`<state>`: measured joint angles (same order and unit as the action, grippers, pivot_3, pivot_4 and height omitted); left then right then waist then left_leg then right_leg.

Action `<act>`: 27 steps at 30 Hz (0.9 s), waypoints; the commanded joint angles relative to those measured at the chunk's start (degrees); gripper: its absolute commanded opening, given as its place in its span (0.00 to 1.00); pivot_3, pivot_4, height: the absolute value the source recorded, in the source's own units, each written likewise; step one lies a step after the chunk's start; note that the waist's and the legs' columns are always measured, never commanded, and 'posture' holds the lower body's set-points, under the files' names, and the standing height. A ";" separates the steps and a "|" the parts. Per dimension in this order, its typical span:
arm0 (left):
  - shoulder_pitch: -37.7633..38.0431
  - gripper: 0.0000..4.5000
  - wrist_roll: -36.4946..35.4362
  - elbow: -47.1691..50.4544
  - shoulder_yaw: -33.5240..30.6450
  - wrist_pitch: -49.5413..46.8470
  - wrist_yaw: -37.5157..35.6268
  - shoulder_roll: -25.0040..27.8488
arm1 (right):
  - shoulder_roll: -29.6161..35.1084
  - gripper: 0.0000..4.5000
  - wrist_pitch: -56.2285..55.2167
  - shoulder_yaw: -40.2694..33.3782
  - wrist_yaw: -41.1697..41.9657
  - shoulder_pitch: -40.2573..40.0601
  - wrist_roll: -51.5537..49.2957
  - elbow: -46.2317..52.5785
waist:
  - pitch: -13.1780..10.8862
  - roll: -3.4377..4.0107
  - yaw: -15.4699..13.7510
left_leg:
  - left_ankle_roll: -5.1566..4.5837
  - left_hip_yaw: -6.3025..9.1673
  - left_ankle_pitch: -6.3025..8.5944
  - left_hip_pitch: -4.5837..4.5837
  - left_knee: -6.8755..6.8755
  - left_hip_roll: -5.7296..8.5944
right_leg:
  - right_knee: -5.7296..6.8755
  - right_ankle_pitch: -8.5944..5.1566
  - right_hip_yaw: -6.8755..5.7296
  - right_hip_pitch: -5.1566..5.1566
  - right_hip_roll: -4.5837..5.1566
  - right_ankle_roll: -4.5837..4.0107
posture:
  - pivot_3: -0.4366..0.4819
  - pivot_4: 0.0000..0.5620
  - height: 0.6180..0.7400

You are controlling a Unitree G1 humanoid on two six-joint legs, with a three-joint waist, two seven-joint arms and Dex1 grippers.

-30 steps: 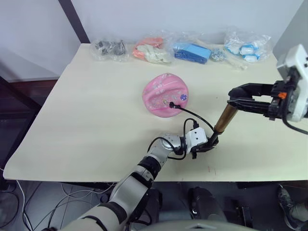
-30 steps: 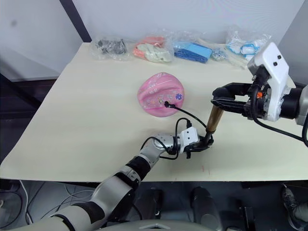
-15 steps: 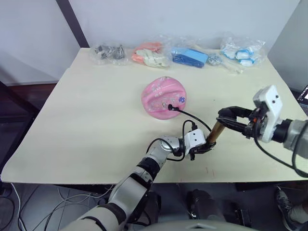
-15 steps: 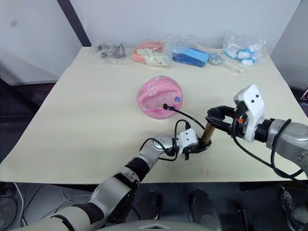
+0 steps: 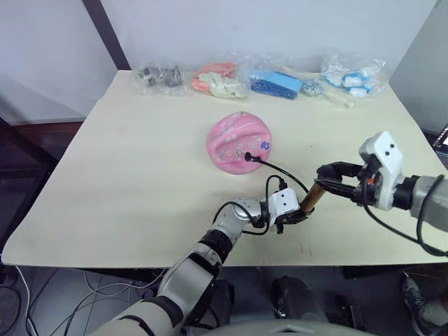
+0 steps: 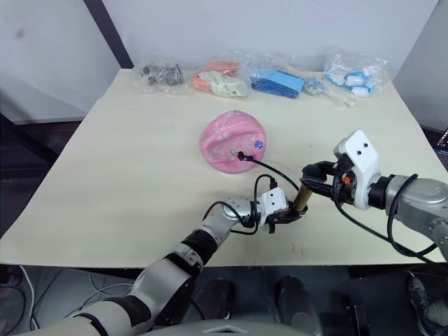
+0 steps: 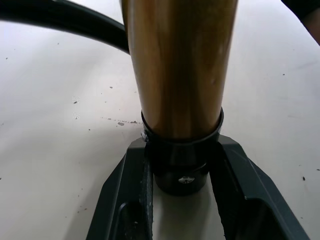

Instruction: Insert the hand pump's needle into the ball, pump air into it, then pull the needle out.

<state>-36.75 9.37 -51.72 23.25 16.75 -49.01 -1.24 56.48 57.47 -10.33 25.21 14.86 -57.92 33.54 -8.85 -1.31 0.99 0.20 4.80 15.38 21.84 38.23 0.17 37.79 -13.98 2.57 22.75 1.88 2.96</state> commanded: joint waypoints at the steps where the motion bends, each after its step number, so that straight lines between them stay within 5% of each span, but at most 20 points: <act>1: 1.65 0.24 2.05 -1.13 1.95 -0.23 -1.26 0.94 | 5.21 0.44 3.18 -10.02 -0.67 8.91 -6.95 -1.38 | -0.10 0.17 -0.06 | 0.00 0.00 0.00 0.02 0.00 0.04 | 0.00 0.00 0.00 0.03 0.04 0.00 | 0.48 0.27 1.00; 13: 1.65 0.24 2.29 -1.67 2.09 0.06 -1.11 0.87 | 16.30 0.44 10.74 -11.48 -1.97 27.77 -19.79 -10.56 | -0.20 0.30 -0.27 | -0.01 0.00 0.01 0.19 -0.02 0.04 | -0.07 0.00 -0.03 0.16 0.09 0.01 | 0.48 0.27 1.00; 27: 1.96 0.24 2.11 -0.92 2.09 -0.48 -1.11 0.80 | -1.46 0.43 0.27 2.30 -2.31 0.38 -0.75 -1.58 | 0.24 -0.05 -0.06 | -0.02 0.00 0.01 -0.07 -0.05 -0.04 | -0.04 -0.01 -0.02 -0.05 -0.02 0.02 | 0.48 0.27 1.00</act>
<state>-36.14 9.37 -51.48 23.12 16.64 -48.72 -0.66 56.20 57.05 -13.32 23.38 18.08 -62.87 32.81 -8.61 -1.36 0.93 0.17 4.81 15.39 21.76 38.18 0.13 37.74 -14.00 2.55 22.69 1.85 2.97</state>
